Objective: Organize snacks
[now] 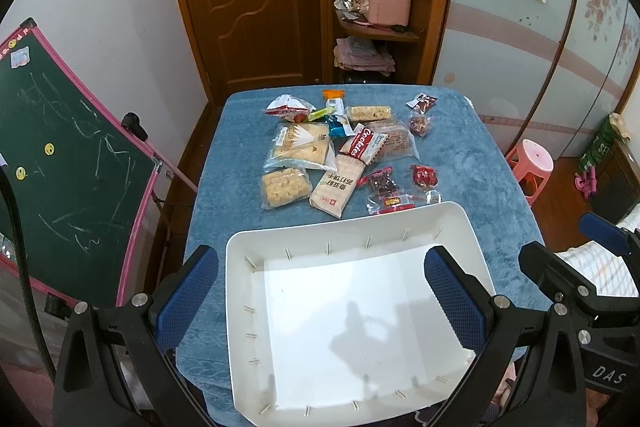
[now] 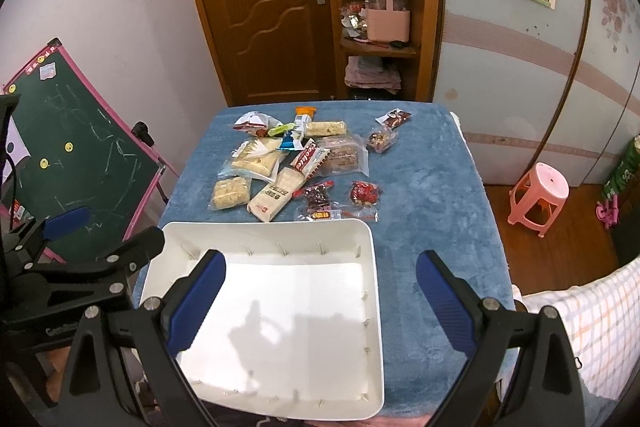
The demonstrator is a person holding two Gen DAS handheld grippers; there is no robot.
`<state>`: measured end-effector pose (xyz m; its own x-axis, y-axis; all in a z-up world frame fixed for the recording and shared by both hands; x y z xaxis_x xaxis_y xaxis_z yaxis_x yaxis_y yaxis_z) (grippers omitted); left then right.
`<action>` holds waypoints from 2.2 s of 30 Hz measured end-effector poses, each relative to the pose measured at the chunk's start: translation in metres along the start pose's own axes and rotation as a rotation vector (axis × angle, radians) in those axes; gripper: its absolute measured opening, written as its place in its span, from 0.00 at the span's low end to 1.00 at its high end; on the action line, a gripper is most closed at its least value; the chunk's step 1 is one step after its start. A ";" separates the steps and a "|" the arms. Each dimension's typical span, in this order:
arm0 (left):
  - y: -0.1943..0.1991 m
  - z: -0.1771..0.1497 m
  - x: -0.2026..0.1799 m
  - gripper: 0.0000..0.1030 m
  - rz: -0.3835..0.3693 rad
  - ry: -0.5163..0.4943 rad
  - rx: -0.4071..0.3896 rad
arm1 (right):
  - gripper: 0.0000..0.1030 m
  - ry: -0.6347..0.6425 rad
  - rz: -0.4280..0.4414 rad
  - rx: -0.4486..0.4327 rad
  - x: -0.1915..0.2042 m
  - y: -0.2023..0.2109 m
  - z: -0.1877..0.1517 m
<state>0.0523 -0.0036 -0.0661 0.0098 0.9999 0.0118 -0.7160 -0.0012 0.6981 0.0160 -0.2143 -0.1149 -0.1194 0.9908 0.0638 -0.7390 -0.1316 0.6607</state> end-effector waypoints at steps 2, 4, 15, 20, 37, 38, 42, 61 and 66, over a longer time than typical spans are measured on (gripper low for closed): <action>0.000 -0.001 0.000 0.99 0.000 -0.001 0.001 | 0.94 0.001 -0.001 0.002 0.001 -0.002 0.000; 0.000 -0.001 0.000 0.99 -0.001 -0.001 0.000 | 0.94 0.000 0.000 0.003 0.001 -0.003 -0.001; -0.005 -0.005 0.004 0.99 0.010 -0.008 -0.014 | 0.94 -0.004 0.008 0.026 -0.001 -0.014 0.001; -0.007 0.007 0.008 0.99 0.042 -0.026 -0.046 | 0.94 -0.004 0.011 0.014 -0.009 -0.019 0.011; -0.082 0.072 0.086 0.97 -0.013 0.191 0.023 | 0.94 -0.027 -0.040 -0.004 -0.046 -0.073 0.089; -0.090 0.072 0.093 0.97 -0.007 0.222 0.031 | 0.94 -0.037 -0.035 0.004 -0.049 -0.081 0.093; -0.132 0.065 0.105 0.97 -0.015 0.254 0.086 | 0.94 -0.053 -0.027 0.066 -0.056 -0.119 0.095; -0.314 -0.016 0.077 0.94 0.033 0.221 0.442 | 0.78 -0.167 -0.055 0.509 -0.080 -0.307 -0.019; -0.333 -0.028 0.069 0.94 0.050 0.239 0.489 | 0.71 -0.174 -0.056 0.568 -0.076 -0.317 -0.027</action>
<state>0.2717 0.0665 -0.3175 -0.2155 0.9740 -0.0695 -0.3027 0.0010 0.9531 0.2414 -0.2487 -0.3487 0.0553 0.9926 0.1077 -0.2648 -0.0894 0.9601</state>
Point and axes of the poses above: each gripper's, at about its wrist camera, not at the fingertips, and y roughly against the way its jaws point, x to its left, z to its top, the point moved 9 cm from there along -y, roughly the way its jaws point, and after that the axes turned 8 degrees about -x, right-handed, at the moved point
